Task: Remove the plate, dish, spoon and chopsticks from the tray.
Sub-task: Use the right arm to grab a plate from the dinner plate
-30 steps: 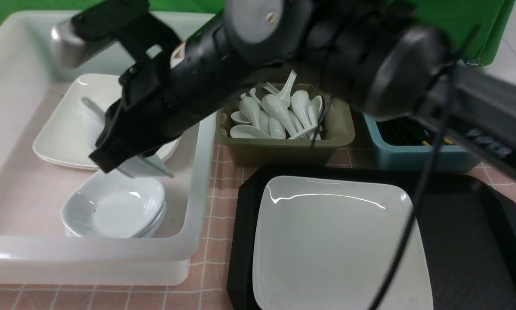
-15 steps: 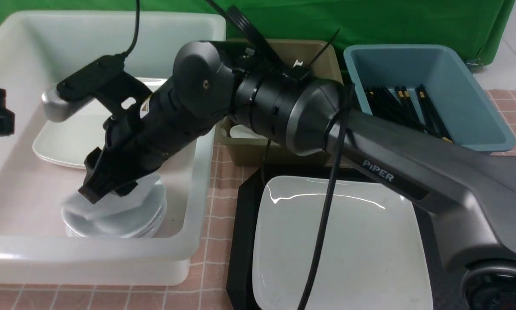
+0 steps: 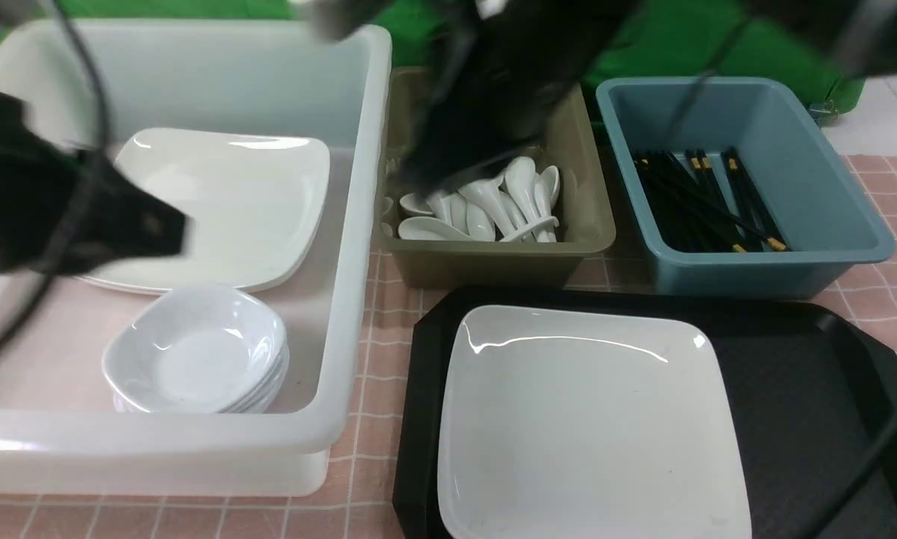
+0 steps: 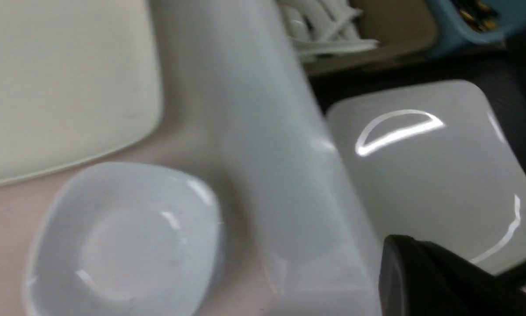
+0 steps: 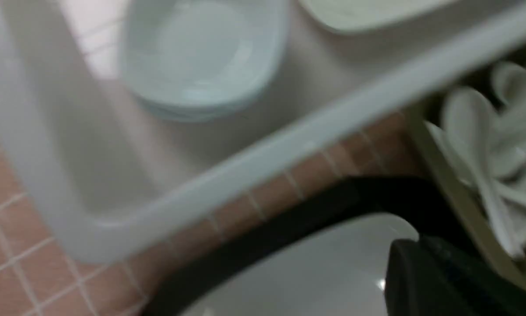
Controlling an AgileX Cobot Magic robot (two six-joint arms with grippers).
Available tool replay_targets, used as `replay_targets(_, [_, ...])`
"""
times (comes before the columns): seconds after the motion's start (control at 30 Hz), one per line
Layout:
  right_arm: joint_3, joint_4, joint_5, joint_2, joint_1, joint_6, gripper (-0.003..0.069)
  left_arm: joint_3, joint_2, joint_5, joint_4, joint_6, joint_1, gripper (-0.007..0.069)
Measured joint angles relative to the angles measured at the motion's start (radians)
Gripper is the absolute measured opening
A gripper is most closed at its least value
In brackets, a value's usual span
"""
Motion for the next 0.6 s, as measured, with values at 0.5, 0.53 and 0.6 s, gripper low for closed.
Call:
replay_targets(0.5, [1.001, 0.272, -0.349, -0.409, -0.546, 0.013, 0.0055, 0.000, 0.221, -0.107, 0.138, -0.082, -0.483, -0.0001])
replay_targets(0.53, [1.014, 0.314, -0.373, -0.386, -0.567, -0.017, 0.0084, 0.000, 0.223, -0.108, 0.143, -0.082, -0.483, -0.0001])
replay_targets(0.6, [1.018, 0.370, -0.409, -0.346, -0.589, -0.061, 0.0155, 0.000, 0.223, -0.112, 0.150, -0.084, -0.483, -0.0001])
